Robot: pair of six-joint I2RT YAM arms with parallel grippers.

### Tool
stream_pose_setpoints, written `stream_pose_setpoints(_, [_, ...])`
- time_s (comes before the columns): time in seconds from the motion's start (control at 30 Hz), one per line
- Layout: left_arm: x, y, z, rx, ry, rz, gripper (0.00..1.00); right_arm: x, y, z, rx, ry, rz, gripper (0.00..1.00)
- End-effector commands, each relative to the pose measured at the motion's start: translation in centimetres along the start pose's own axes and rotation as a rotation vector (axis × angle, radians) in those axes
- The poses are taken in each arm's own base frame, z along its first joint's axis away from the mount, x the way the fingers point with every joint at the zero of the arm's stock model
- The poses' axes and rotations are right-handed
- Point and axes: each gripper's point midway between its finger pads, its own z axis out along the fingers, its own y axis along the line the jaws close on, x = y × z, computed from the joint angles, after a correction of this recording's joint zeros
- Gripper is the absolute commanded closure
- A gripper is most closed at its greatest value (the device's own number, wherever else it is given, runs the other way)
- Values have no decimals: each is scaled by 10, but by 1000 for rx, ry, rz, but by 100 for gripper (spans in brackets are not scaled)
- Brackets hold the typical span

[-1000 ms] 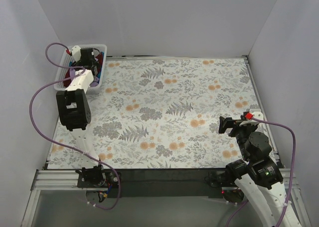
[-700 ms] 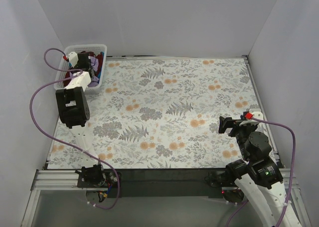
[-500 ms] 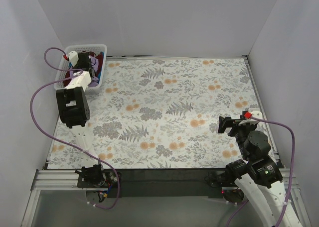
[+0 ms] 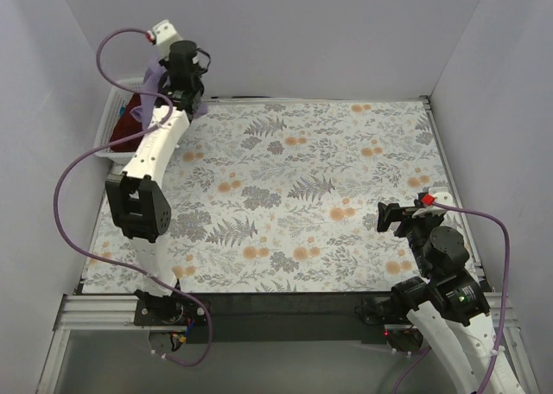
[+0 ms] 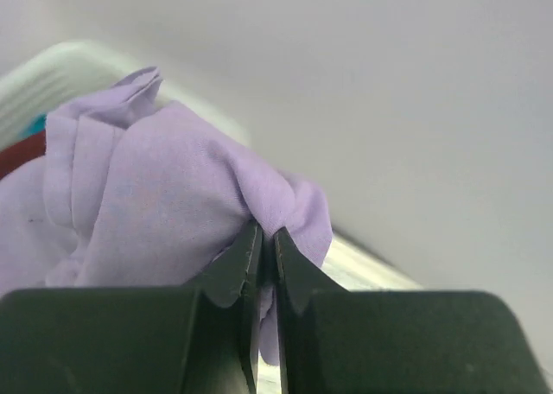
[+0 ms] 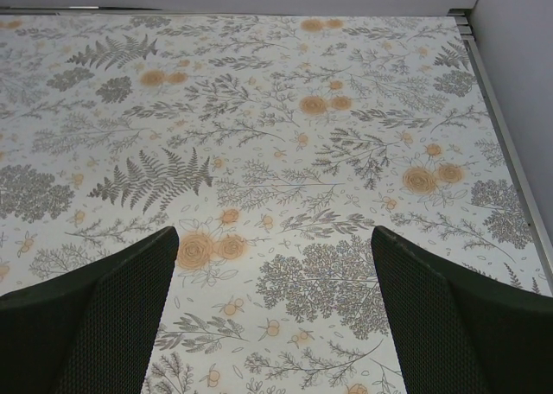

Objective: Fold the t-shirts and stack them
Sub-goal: Grab the tshirt from the pile, then move the tshirt to the center of the board

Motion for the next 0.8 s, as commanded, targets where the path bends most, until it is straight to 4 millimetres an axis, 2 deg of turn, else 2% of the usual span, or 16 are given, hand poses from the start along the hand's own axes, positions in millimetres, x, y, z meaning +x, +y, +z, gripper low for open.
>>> stream_pose_setpoints(0.0, [-111,-112,-123,343,-202,-122,100,-13,3,1,-15,-56,0,2])
stream_pose_setpoints(0.1, [-128,-151,-180,501,-209,-154,100,-15,4,-1,-25,-67,1,2])
stream_pose_setpoints(0.17, [-131,-160,-202,546,-210,-152,100,-15,4,-1,-29,-68,1,2])
stream_pose_setpoints(0.2, [-117,-166,-211,566,-187,-127,100,-16,4,-1,-28,-68,-1,2])
stream_pose_setpoints(0.23, [-123,-161,-222,578,-193,-130,100,-15,5,-1,-30,-67,0,2])
stream_pose_setpoints(0.27, [-115,-159,-225,581,-177,-117,100,-15,5,-1,-33,-65,-6,2])
stream_pose_setpoints(0.3, [-90,-155,-222,584,-133,-73,100,-15,9,0,-52,-61,-10,2])
stream_pose_setpoints(0.4, [-67,-130,-230,576,-92,-20,84,-14,19,2,-106,-43,-19,2])
stream_pose_setpoints(0.43, [-27,-115,-223,549,-32,44,75,-17,21,0,-121,-40,-19,2])
stream_pose_setpoints(0.47, [-31,-101,-233,551,-37,38,62,-18,26,0,-144,-31,-19,2])
stream_pose_setpoints(0.5, [-15,-91,-232,540,-12,64,59,-15,34,1,-185,-4,-21,2])
stream_pose_setpoints(0.53, [17,-75,-231,528,42,110,57,-16,38,1,-205,9,-19,2])
stream_pose_setpoints(0.6, [31,-52,-242,530,71,126,50,-23,50,2,-262,29,-14,1])
stream_pose_setpoints(0.63, [62,-36,-241,511,130,156,46,-23,53,3,-270,43,0,1])
stream_pose_setpoints(0.7, [79,-14,-253,502,189,160,42,-20,59,10,-284,84,9,1])
stream_pose_setpoints(0.77, [123,10,-264,492,321,170,41,-15,63,15,-294,122,21,1])
